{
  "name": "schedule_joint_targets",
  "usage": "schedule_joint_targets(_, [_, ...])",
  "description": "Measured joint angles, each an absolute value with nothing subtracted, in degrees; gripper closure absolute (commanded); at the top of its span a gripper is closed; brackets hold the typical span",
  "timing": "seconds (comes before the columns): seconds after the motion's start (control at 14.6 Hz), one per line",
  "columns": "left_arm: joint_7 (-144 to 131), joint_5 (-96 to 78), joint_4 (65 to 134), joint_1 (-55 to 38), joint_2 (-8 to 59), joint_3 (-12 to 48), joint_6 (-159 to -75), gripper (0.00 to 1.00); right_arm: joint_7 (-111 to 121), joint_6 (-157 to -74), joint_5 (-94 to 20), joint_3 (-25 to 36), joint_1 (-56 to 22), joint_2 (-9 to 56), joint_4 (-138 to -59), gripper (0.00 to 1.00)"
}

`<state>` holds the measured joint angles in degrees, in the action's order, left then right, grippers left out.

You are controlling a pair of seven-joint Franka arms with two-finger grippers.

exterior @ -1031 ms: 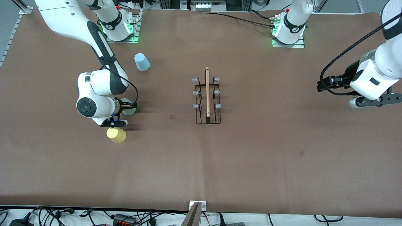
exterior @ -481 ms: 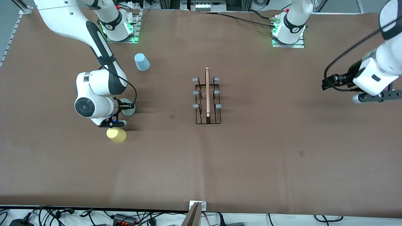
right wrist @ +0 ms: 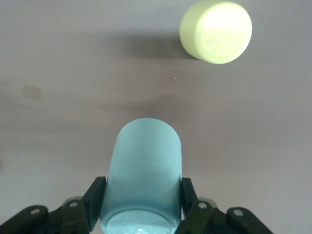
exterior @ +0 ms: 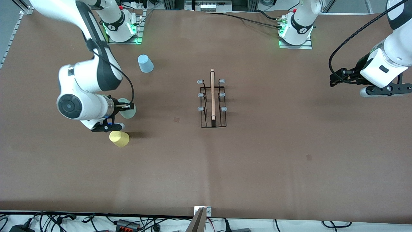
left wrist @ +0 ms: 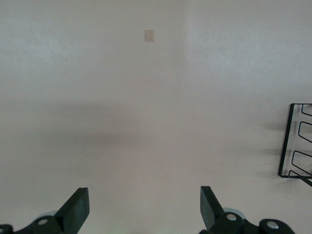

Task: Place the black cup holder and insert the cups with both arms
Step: 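Lift the teal cup with the right gripper and carry it to the rack, then lower the teal cup onto a rack peg and open the right gripper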

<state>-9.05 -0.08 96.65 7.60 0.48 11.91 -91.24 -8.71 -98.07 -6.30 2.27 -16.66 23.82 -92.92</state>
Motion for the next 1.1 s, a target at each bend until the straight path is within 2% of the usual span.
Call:
schedule_joint_targets(0.14, [-9.1,-0.1,96.3,7.6,0.5,12.1,-91.3,0.0,-9.0,-95.8,-8.6,2.1,-19.0,23.6,-89.7,0.82])
schedule_joint_targets(0.34, [-9.0,-0.1,96.0,7.6,0.5,12.2,-91.3,0.0,-11.4,-95.7,-14.3,1.7,-24.2,24.0,-89.0,0.82])
schedule_joint_targets(0.76, [-8.8,-0.1,95.9,7.7,0.5,12.2,-91.3,0.0,-24.2,-96.5,-17.0,1.5,-37.0,24.6,-86.4,0.82])
schedule_joint_targets(1.1, [-8.8,-0.1,95.9,7.7,0.5,12.3,-91.3,0.0,-25.9,-99.9,-21.5,1.5,-41.0,25.4,-86.3,0.82])
